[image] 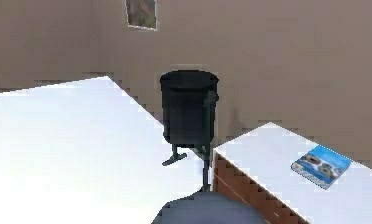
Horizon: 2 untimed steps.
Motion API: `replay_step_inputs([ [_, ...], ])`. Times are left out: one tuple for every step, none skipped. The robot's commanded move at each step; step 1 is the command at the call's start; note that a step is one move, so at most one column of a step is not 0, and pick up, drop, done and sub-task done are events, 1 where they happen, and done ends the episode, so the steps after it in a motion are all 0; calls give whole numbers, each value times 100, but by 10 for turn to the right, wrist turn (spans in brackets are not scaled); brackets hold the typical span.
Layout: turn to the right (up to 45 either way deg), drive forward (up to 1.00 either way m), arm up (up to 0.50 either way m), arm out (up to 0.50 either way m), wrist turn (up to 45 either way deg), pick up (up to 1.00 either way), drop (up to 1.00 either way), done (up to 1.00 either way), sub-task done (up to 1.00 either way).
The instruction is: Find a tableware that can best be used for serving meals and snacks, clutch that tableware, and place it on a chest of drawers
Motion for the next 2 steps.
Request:
replay_step_inputs([
  [450,0,0,0,0,0,0,0,0],
  [210,0,0,0,0,0,0,0,0],
])
